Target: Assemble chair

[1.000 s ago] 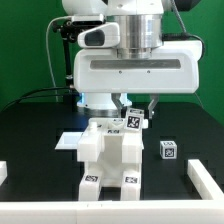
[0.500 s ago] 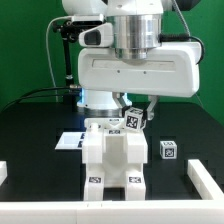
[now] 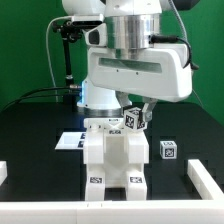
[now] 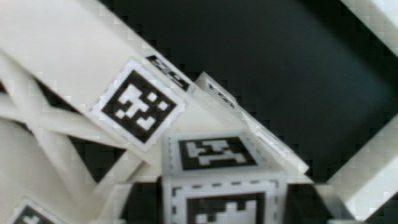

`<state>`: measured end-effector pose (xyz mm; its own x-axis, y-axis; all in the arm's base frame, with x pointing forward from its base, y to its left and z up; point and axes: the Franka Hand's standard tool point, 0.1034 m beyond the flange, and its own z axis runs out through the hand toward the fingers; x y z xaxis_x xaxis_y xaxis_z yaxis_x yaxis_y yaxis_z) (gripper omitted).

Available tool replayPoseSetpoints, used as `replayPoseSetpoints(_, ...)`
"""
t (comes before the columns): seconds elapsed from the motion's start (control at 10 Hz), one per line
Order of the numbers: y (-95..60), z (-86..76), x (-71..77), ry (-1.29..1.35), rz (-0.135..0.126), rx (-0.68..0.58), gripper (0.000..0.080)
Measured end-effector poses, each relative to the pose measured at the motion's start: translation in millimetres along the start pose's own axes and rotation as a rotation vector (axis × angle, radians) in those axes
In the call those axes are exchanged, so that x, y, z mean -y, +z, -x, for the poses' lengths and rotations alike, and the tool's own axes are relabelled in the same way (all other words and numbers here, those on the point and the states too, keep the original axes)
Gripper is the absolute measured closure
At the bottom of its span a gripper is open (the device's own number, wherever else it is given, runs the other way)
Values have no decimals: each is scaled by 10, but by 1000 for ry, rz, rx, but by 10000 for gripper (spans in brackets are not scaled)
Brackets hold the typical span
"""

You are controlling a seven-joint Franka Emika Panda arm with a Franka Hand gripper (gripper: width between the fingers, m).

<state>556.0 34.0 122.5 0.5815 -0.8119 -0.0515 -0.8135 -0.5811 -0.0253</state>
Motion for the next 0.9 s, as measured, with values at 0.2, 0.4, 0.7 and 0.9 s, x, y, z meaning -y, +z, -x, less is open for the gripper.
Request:
replayPoseSetpoints(0.2, 3, 5, 2, 4, 0, 0, 448)
replayPoseSetpoints(0.4, 7, 7, -3, -89, 3, 1, 242)
replayPoseSetpoints(0.7, 23, 43, 0, -596, 35, -16, 165)
replayPoseSetpoints(0.9, 36, 122, 1, -781, 47, -15, 152)
